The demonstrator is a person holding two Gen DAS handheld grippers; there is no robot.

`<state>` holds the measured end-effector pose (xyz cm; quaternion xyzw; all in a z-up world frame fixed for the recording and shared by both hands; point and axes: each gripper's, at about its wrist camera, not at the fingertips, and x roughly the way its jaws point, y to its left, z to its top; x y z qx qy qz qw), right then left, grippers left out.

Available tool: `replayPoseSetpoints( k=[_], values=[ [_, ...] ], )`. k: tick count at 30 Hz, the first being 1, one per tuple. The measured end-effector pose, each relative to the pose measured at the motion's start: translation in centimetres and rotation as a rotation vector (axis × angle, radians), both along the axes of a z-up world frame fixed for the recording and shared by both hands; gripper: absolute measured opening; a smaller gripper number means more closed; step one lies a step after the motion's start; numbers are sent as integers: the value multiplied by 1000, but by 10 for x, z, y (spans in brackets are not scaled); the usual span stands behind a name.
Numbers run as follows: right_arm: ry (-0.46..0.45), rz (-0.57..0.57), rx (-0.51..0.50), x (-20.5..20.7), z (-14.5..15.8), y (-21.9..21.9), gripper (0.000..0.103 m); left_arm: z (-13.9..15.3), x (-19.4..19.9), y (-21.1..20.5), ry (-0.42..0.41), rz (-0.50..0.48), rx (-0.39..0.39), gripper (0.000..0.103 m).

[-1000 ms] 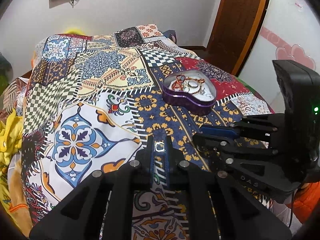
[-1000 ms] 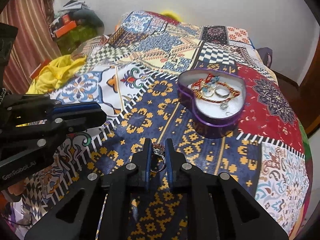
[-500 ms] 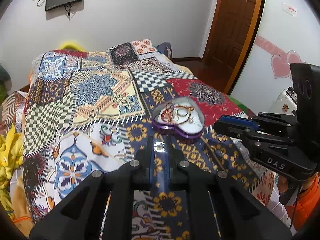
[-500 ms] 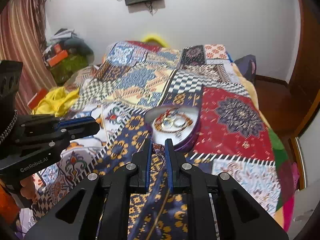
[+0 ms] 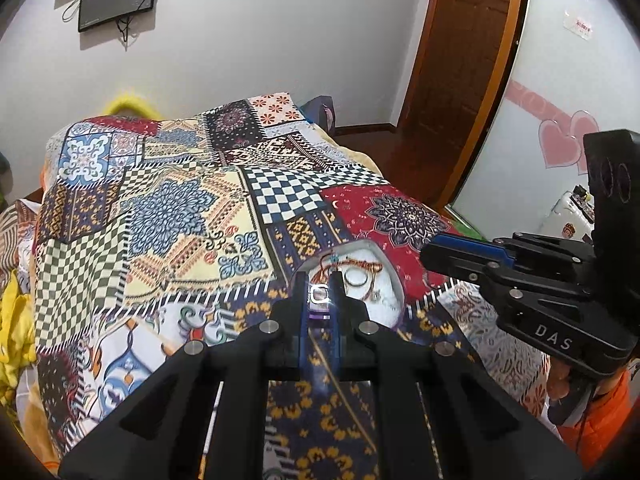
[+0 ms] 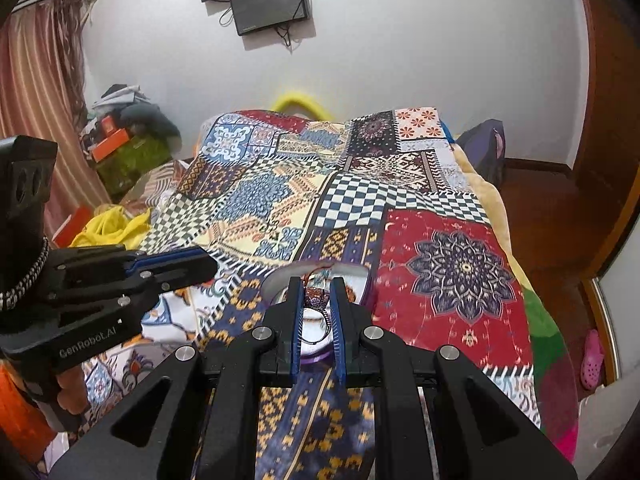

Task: Organize jewelry
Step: 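Open the right gripper to release the ring into the tin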

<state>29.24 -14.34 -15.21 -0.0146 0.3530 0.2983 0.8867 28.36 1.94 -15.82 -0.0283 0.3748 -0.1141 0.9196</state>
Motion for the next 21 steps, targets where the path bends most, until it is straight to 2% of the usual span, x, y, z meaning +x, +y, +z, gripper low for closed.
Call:
replayPoseSetpoints(
  k=[11, 21],
  values=[
    [31, 11, 8, 24, -6, 7, 12, -25, 31, -9, 69, -36, -39, 8],
    [82, 19, -13, 35, -21, 11, 12, -47, 43, -14, 135, -63, -55, 8]
  ],
)
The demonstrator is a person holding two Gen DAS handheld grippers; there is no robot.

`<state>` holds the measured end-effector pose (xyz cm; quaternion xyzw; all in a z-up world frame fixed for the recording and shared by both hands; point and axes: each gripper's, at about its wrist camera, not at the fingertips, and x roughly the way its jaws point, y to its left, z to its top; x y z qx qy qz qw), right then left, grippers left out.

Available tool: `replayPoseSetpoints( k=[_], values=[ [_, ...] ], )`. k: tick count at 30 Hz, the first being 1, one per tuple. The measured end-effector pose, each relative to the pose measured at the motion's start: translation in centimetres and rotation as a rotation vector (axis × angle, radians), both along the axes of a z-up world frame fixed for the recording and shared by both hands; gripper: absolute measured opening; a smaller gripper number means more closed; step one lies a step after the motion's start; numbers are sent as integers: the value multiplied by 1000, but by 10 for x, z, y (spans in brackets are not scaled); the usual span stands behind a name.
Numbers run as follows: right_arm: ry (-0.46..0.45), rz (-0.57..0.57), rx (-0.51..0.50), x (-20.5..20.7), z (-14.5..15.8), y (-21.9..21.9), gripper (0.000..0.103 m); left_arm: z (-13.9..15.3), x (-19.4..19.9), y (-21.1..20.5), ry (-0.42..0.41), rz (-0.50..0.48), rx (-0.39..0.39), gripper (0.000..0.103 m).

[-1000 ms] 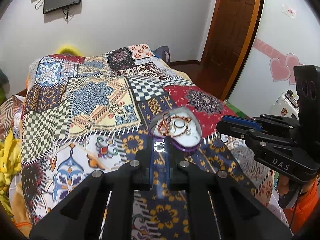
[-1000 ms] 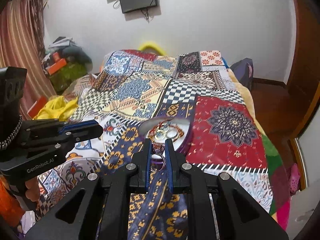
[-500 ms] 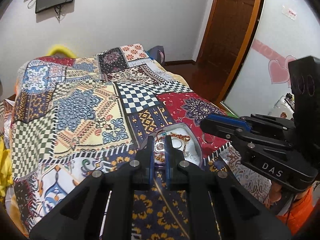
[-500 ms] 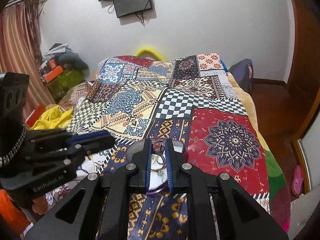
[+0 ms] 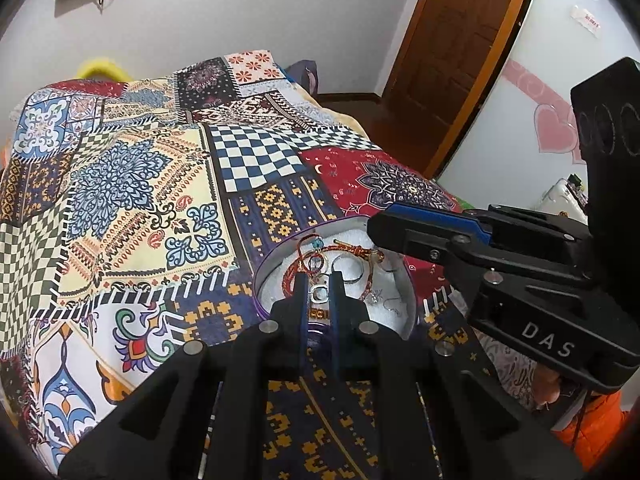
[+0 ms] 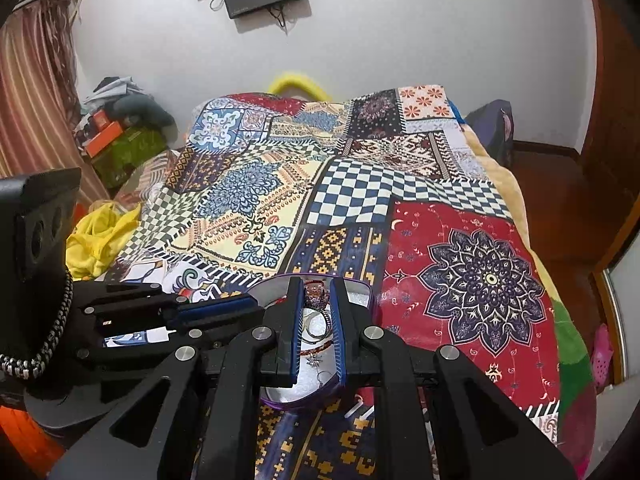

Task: Organize jewelry
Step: 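Open the right gripper to release the ring into the tin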

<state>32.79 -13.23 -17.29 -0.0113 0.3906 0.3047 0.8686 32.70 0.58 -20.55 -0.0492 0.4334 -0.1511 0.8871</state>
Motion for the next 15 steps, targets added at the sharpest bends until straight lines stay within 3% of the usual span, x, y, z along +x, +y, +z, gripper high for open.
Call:
replayPoseSetpoints(
  k=[5, 10, 15],
  values=[
    [30, 16, 10, 4, 0, -1, 13, 0, 0, 0, 3, 3, 1, 8],
    [6, 6, -4, -2, 8, -3, 26, 3, -3, 2, 1, 14, 1, 8],
    [-15, -10, 16, -10, 21, -9, 28, 18, -16, 7, -33, 42, 16, 8]
  ],
)
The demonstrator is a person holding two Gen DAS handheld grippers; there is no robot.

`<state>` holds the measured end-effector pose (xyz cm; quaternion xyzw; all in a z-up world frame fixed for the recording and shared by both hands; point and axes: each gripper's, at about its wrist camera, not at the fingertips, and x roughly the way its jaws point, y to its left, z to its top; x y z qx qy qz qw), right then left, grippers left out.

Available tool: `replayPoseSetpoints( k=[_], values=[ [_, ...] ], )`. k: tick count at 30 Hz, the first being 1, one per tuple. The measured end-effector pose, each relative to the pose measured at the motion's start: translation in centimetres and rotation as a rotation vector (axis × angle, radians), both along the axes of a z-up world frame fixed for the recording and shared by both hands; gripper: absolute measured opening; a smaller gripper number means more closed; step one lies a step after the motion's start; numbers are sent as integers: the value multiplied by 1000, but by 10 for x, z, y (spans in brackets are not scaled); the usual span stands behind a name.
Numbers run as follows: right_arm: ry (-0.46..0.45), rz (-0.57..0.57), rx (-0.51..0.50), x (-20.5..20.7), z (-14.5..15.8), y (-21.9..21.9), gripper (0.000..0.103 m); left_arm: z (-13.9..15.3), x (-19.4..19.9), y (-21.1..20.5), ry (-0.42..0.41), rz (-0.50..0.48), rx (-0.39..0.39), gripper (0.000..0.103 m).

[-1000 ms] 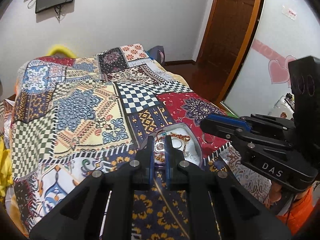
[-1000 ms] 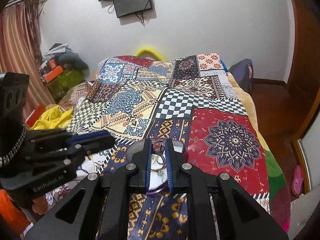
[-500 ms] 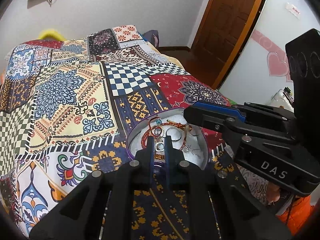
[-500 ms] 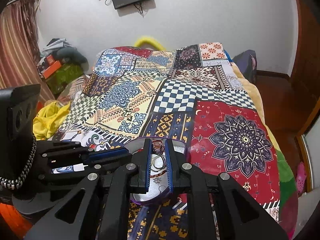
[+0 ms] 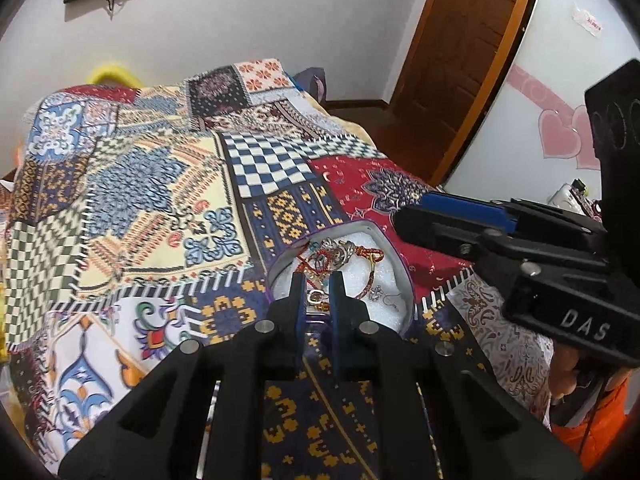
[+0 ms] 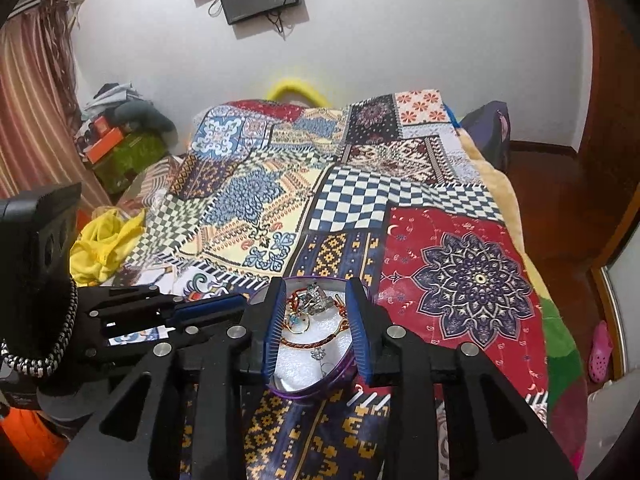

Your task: Organize jewelry

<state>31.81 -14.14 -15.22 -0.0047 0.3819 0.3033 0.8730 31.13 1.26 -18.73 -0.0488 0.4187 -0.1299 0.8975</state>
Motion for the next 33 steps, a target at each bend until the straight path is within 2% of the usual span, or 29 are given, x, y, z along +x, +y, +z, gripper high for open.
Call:
replayPoseSetpoints(
  k=[6, 13, 19, 20, 21, 25, 26, 28, 30, 31, 32, 33],
  values=[
    [-62, -23, 18, -22, 27, -10, 28, 34, -23, 11, -62, 53, -21, 8],
    [-213, -65, 69, -72, 83, -31, 28, 99, -75, 11, -226, 92, 11, 11],
    [-386, -109, 110, -128, 129, -49, 28, 157, -142, 2, -422, 119, 23, 26],
    [-426, -123, 119, -143, 138, -53, 28, 166, -155, 0, -461, 124, 28, 32],
    [-455, -133, 125, -152, 144, -56, 28, 172, -165, -1, -489, 131, 32, 37],
    [-543, -170, 150, -184, 161, -64, 28, 195, -203, -6, -595, 156, 41, 48],
    [-559, -176, 154, -191, 164, -65, 31, 198, -212, -6, -615, 164, 42, 53],
    [-590, -197, 159, -202, 168, -67, 44, 204, -227, -7, -654, 183, 43, 58],
    [-630, -221, 165, -215, 170, -68, 60, 208, -238, -7, -682, 197, 53, 69],
    [-640, -228, 163, -217, 170, -67, 65, 209, -243, -8, -695, 208, 62, 72],
    [-655, -241, 158, -222, 170, -66, 73, 210, -249, -9, -710, 218, 73, 81],
    [-661, -248, 156, -222, 170, -65, 77, 211, -252, -9, -720, 225, 78, 91]
  ],
)
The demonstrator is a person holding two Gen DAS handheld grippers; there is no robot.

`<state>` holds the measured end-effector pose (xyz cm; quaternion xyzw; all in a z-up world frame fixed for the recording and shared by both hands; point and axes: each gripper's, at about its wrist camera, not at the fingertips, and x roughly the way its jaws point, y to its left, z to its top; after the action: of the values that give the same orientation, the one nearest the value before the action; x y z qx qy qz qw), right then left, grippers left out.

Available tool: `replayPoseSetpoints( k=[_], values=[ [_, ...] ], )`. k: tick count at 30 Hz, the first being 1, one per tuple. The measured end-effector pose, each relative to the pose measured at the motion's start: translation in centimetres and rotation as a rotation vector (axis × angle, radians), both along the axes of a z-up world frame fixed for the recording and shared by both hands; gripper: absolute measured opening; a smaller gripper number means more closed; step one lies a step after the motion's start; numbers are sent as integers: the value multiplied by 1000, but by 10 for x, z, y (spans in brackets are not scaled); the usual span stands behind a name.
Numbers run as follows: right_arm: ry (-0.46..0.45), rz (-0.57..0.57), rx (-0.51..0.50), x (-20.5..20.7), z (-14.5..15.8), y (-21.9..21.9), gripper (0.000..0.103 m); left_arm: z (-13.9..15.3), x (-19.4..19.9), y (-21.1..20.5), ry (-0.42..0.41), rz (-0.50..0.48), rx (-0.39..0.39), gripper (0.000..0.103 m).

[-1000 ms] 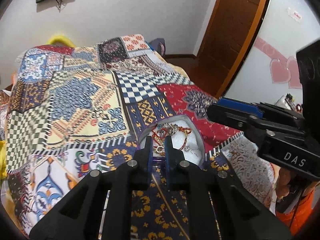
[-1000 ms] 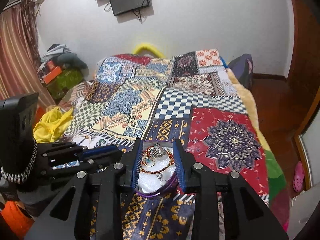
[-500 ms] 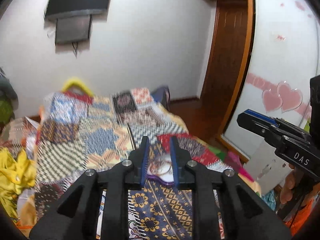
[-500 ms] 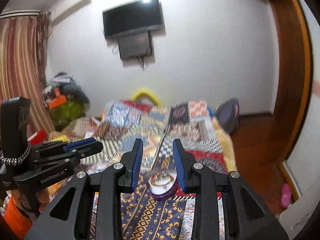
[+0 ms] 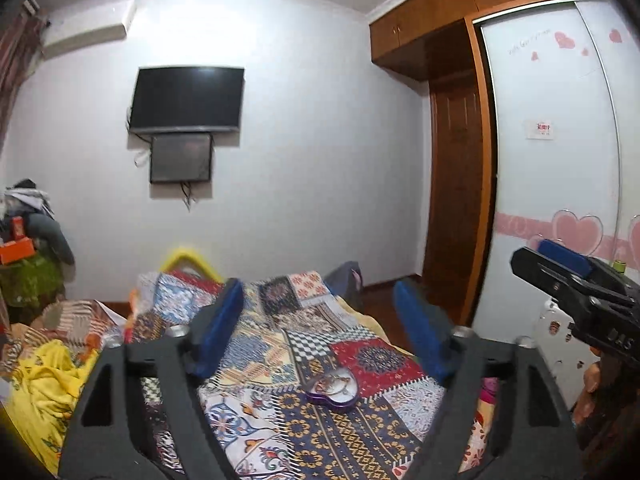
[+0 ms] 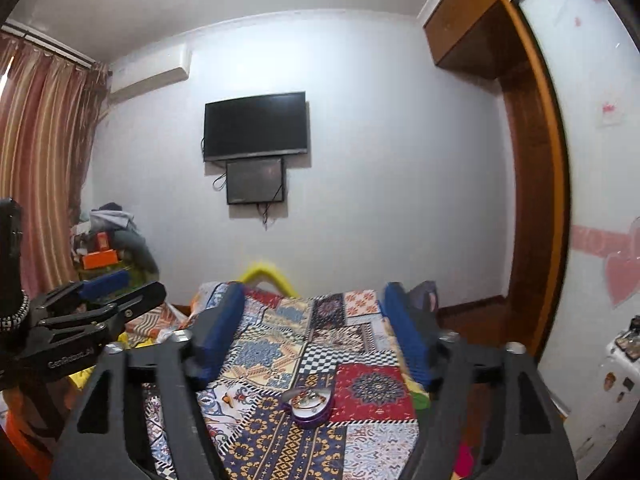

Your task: Organize jewelry

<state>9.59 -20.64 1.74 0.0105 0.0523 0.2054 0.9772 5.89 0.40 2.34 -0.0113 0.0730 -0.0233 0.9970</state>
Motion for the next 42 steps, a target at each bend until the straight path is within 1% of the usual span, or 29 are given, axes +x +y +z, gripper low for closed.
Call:
replayPoseSetpoints(
  k=[1, 2, 6, 7, 14, 23, 42],
  values=[
    [-9, -11, 2, -3, 0, 1, 85, 1, -5, -1, -15, 8, 1, 94],
    [-13, -16, 5, -3, -1, 2, 89, 1, -8, 0, -22, 11, 0, 99],
    [-21, -40, 9, -7, -4, 2, 102, -2, -18, -3, -29, 25, 16, 101],
    [-25, -49, 9, -10, -4, 2, 103, -3, -20, -3, -32, 30, 19, 102],
    [-31, -74, -42, -12, -8, 14, 103, -8, -27, -4, -23, 36, 10, 103],
    [-17, -66, -36, -21, -10, 2, 103, -11, -28, -5, -20, 44, 20, 103],
    [2, -71, -28, -24, -9, -4, 103, -13, -22, -2, 2, 34, -8, 103]
  ],
)
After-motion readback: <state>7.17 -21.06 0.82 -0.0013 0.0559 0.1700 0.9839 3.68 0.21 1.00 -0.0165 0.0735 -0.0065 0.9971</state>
